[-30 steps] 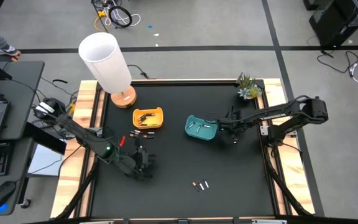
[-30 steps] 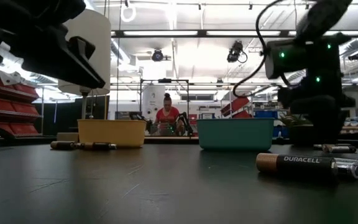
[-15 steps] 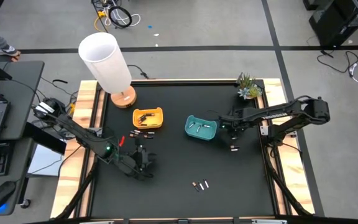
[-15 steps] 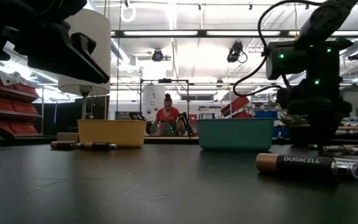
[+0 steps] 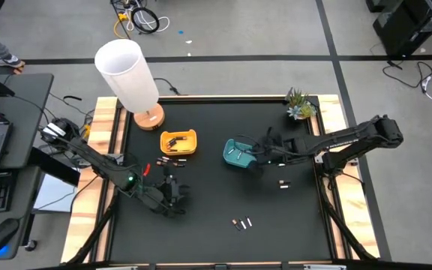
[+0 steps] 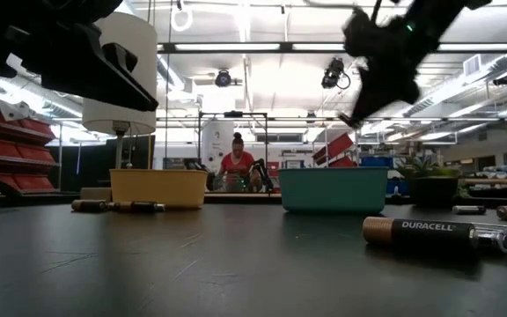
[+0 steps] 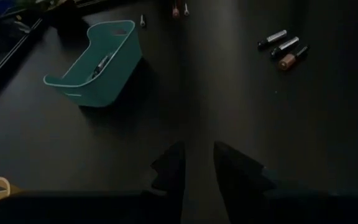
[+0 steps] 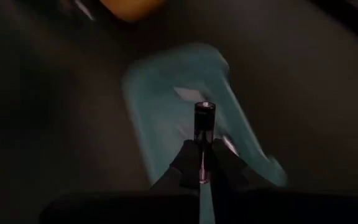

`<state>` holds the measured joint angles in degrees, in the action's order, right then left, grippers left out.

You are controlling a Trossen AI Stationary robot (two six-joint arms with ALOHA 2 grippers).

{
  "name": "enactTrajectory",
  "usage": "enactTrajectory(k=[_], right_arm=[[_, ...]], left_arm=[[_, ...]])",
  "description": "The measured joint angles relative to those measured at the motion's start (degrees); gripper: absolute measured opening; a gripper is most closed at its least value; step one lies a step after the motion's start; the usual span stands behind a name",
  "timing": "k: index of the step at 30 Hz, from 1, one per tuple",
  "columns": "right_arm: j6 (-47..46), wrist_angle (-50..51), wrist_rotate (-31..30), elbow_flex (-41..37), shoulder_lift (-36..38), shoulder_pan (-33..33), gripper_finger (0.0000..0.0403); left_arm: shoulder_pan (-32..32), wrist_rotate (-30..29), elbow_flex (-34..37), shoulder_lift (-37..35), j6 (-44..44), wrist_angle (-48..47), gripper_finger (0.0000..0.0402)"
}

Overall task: Sort batteries
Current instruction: Put the silver battery into the blue bin, then put the black battery into the yellow bin

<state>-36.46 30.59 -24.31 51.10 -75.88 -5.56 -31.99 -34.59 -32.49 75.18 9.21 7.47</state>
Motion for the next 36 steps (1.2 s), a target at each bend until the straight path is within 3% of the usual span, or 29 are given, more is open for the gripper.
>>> enactTrajectory(k=[3, 9, 13, 19, 26, 30, 36], right_arm=[[1.9, -4.3, -0.1, 0.0, -1.2, -0.7, 0.0024], [2.1, -3.4, 0.9, 0.0, -5.8, 0.6, 0.0118], [0.8, -1.3, 2.1, 0.3, -5.4, -0.9, 0.0156], [-2.9, 5.3, -1.1, 4.8, -1.6, -10.4, 0.0153], [-7.9, 0.7, -7.2, 5.3, -1.8, -23.1, 0.0131], [-12.0, -1.7, -13.0, 5.0, -3.1, -28.9, 0.0126], [-14.0, -3.9, -33.5, 4.8, -8.3, -35.3, 0.0126]], left_arm=[[0.0, 0.2, 0.0, 0.0, 0.0, 1.7, 0.0099], [-0.1, 2.4, 0.0, 0.0, 0.0, 3.9, 0.0099], [0.0, 2.5, 0.0, 0.0, 0.0, 3.9, 0.0099], [0.0, 2.4, 0.0, 0.0, 0.0, 3.2, 0.0099], [0.0, -1.0, 0.0, 0.0, 2.7, 2.9, 0.0099], [-0.3, -1.6, -2.8, -1.3, 12.4, -10.2, 0.0099], [-0.3, 0.0, -10.3, -1.9, 25.8, -36.2, 0.0099]])
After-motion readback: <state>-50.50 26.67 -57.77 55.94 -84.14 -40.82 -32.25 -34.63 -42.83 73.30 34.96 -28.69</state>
